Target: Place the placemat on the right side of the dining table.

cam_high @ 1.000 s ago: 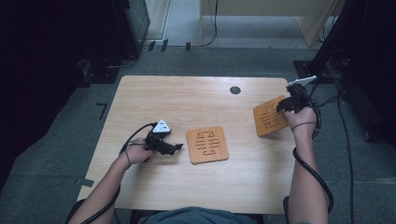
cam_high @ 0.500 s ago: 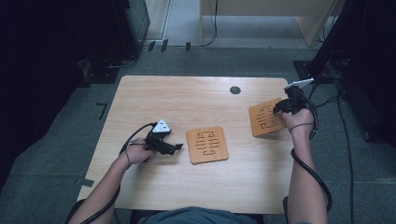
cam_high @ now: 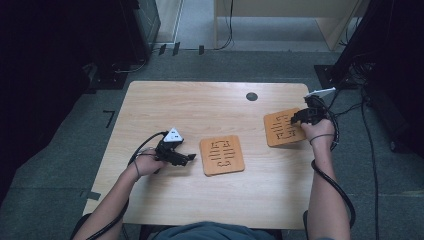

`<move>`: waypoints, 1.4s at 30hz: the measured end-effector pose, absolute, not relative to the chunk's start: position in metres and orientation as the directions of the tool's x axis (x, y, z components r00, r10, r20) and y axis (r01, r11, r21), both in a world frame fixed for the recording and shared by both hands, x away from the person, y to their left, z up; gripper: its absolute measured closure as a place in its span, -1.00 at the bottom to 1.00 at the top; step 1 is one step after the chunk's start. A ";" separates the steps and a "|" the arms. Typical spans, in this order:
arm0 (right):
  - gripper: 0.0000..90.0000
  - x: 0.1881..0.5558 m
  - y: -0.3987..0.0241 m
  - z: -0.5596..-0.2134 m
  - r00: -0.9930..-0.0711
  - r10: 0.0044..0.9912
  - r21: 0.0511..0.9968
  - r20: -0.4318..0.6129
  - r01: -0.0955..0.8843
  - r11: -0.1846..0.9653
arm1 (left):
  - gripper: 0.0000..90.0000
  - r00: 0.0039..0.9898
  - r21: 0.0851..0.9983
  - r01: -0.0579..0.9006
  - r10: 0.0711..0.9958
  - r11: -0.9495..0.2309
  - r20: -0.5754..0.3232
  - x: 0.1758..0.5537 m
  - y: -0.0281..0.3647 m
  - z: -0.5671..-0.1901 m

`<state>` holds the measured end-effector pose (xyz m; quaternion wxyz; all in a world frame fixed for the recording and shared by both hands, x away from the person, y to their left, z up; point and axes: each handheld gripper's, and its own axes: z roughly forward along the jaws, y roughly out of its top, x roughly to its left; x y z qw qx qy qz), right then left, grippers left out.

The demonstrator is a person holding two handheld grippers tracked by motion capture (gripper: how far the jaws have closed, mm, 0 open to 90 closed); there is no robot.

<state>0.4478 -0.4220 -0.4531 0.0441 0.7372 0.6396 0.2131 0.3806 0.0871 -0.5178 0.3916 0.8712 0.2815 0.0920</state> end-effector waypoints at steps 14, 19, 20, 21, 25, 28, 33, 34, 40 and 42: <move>0.19 0.450 -0.421 -0.460 0.087 0.964 0.340 0.250 0.925 -0.172 | -0.72 0.825 0.734 0.417 0.562 -0.536 -0.059 0.381 0.087 -0.518; 0.17 0.450 -0.421 -0.464 0.090 0.965 0.339 0.247 0.925 -0.173 | -0.72 0.825 0.733 0.417 0.562 -0.537 -0.058 0.381 0.087 -0.518; 0.17 0.450 -0.421 -0.464 0.089 0.965 0.337 0.248 0.926 -0.172 | -0.72 0.825 0.733 0.417 0.562 -0.537 -0.058 0.381 0.087 -0.518; 0.17 0.451 -0.421 -0.465 0.089 0.964 0.337 0.249 0.925 -0.173 | -0.72 0.825 0.733 0.417 0.562 -0.537 -0.058 0.381 0.087 -0.518; 0.16 0.451 -0.421 -0.467 0.087 0.962 0.336 0.260 0.925 -0.174 | -0.72 0.825 0.733 0.417 0.562 -0.537 -0.058 0.381 0.087 -0.518; 0.16 0.452 -0.420 -0.469 0.090 0.962 0.330 0.259 0.928 -0.175 | -0.72 0.825 0.733 0.417 0.562 -0.537 -0.057 0.381 0.087 -0.518; 0.15 0.452 -0.420 -0.472 0.088 0.963 0.326 0.253 0.930 -0.171 | -0.72 0.826 0.733 0.416 0.561 -0.539 -0.056 0.381 0.087 -0.518; 0.15 0.452 -0.420 -0.472 0.090 0.963 0.325 0.254 0.930 -0.172 | -0.72 0.826 0.733 0.416 0.561 -0.538 -0.056 0.381 0.087 -0.518; 0.15 0.453 -0.419 -0.477 0.092 0.968 0.310 0.234 0.936 -0.164 | -0.72 0.825 0.732 0.416 0.562 -0.539 -0.055 0.380 0.087 -0.518; 0.15 0.453 -0.420 -0.479 0.089 0.967 0.309 0.239 0.937 -0.162 | -0.72 0.825 0.732 0.416 0.562 -0.539 -0.055 0.380 0.087 -0.518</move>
